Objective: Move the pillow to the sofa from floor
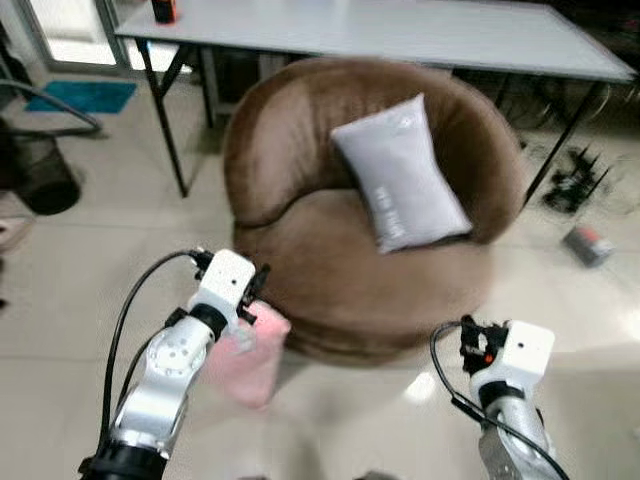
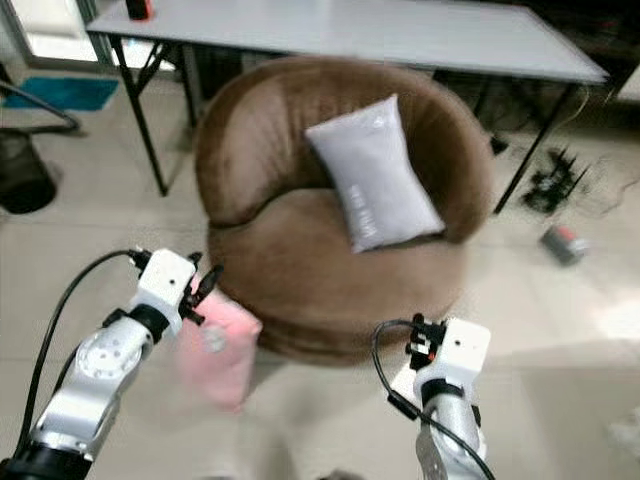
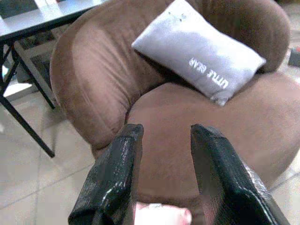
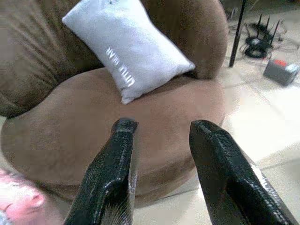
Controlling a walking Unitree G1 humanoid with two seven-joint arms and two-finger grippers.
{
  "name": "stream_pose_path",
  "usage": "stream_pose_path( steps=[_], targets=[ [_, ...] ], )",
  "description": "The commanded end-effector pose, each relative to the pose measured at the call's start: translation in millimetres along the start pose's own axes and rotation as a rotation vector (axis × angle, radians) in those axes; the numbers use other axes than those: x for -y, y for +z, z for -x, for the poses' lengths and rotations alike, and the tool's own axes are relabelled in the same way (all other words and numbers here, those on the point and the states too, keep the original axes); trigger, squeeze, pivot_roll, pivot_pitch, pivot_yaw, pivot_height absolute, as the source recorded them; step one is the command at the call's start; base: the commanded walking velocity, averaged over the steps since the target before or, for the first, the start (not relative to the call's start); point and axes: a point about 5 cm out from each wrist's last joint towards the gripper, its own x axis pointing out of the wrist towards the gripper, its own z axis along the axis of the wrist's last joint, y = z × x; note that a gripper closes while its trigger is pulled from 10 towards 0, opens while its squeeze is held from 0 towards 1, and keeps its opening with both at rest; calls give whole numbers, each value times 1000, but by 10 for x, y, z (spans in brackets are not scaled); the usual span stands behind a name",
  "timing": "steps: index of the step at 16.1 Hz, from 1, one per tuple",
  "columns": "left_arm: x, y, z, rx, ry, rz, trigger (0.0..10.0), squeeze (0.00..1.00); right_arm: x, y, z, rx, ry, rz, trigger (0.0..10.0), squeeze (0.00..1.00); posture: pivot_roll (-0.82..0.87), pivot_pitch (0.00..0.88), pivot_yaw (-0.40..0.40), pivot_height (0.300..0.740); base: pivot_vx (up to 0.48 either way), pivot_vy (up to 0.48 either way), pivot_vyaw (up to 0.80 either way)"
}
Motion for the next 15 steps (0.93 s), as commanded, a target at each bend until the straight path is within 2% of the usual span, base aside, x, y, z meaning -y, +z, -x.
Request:
stream_pose_path(
  steps=[1, 5, 7, 9, 15],
  targets=[
    [51, 38, -12, 14, -25, -9, 10000, 0, 57, -13, 28, -11, -27, -13, 10000, 0, 48, 44, -26, 740, 0, 480, 0],
    [-24, 71, -63, 15, -55, -40, 10000, 0, 15, -87, 73, -16, -61, -38, 10000, 0, 60, 45, 42, 740, 0, 480, 0],
    [-18, 78, -99, 13, -69, -40, 10000, 0, 22, -102, 105, -11, -71, -43, 10000, 0, 52, 47, 47, 740, 0, 480, 0],
    [10, 66, -121, 14, -69, -26, 10000, 0, 48, -113, 138, -25, -82, -78, 10000, 0, 41, 46, 39, 740, 0, 480, -509],
    [117, 60, -163, 23, -59, 0, 10000, 0, 144, -71, 144, -26, -98, -58, 10000, 0, 12, 40, -1, 740, 0, 480, -780]
  ],
)
